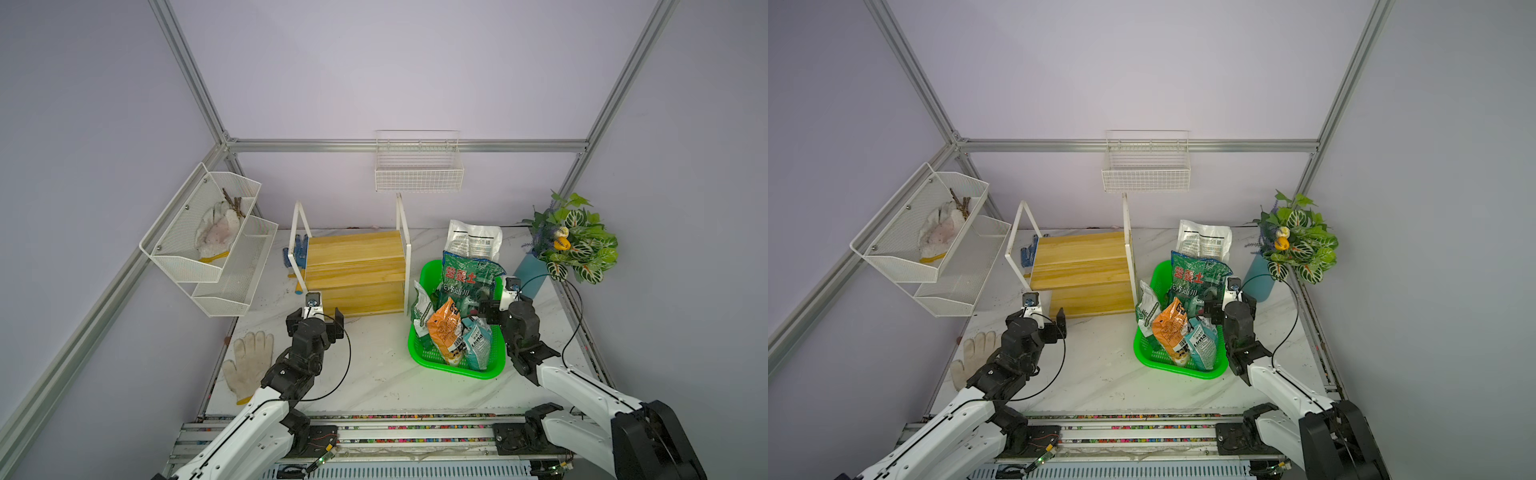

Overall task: Take down the fertilizer bag from the shelf
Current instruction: Reset both arms

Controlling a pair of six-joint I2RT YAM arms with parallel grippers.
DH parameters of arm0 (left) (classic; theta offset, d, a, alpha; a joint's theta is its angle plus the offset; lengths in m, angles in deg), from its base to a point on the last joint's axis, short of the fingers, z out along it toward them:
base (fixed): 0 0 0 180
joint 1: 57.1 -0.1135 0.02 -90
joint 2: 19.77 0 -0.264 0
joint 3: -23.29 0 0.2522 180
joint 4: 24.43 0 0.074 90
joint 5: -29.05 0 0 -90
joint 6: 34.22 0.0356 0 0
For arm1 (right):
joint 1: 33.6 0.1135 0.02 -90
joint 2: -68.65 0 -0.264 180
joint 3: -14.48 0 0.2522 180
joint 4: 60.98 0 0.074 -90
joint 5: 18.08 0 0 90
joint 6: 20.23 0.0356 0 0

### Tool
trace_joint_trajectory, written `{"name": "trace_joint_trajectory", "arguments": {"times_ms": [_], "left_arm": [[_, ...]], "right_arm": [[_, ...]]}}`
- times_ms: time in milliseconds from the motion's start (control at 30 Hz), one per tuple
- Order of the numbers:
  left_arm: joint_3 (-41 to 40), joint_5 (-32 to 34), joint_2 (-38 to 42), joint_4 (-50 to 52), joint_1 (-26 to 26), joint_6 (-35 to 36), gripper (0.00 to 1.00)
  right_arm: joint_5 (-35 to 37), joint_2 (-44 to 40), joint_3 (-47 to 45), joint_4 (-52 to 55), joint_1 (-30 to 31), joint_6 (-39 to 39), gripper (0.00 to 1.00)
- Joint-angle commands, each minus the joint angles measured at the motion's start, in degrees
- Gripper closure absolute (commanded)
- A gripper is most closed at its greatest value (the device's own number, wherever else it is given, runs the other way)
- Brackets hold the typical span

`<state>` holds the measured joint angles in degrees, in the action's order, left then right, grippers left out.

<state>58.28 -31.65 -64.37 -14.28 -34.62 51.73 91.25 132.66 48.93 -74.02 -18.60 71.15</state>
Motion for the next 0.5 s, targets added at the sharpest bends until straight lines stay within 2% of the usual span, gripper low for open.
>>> {"name": "trace_joint_trajectory", "arguments": {"times_ms": [0, 100, 200, 300, 400, 433, 467], "left_arm": [[-4.0, -4.6, -5.5, -14.5, -7.2, 7.7, 0.00], [-4.6, -11.1, -10.2, -20.5, -15.6, 3.1, 0.00], [-5.7, -15.5, -15.7, -29.4, -19.9, 4.8, 0.00], [-6.5, -19.0, -22.0, -37.8, -21.2, 8.2, 0.00], [-6.7, -21.2, -28.0, -45.6, -21.9, 8.3, 0.00], [-6.0, -21.7, -29.6, -46.5, -21.9, 8.4, 0.00], [-4.7, -22.2, -30.5, -45.2, -21.9, 8.1, 0.00]], "right_arm": [[-2.3, 5.1, -2.6, -13.6, -2.9, -1.0, 0.00], [-4.3, 9.6, -4.2, -21.1, -4.9, -1.3, 0.00], [-5.0, 12.0, -5.4, -28.2, -6.8, -1.4, 0.00], [-6.1, 16.3, -5.9, -35.2, -8.0, -1.9, 0.00], [-6.0, 23.4, -6.4, -42.6, -8.2, -1.9, 0.00], [-6.0, 27.2, -7.0, -48.6, -8.2, -2.2, 0.00], [-6.0, 27.7, -7.1, -48.9, -8.2, -2.6, 0.00]]}}
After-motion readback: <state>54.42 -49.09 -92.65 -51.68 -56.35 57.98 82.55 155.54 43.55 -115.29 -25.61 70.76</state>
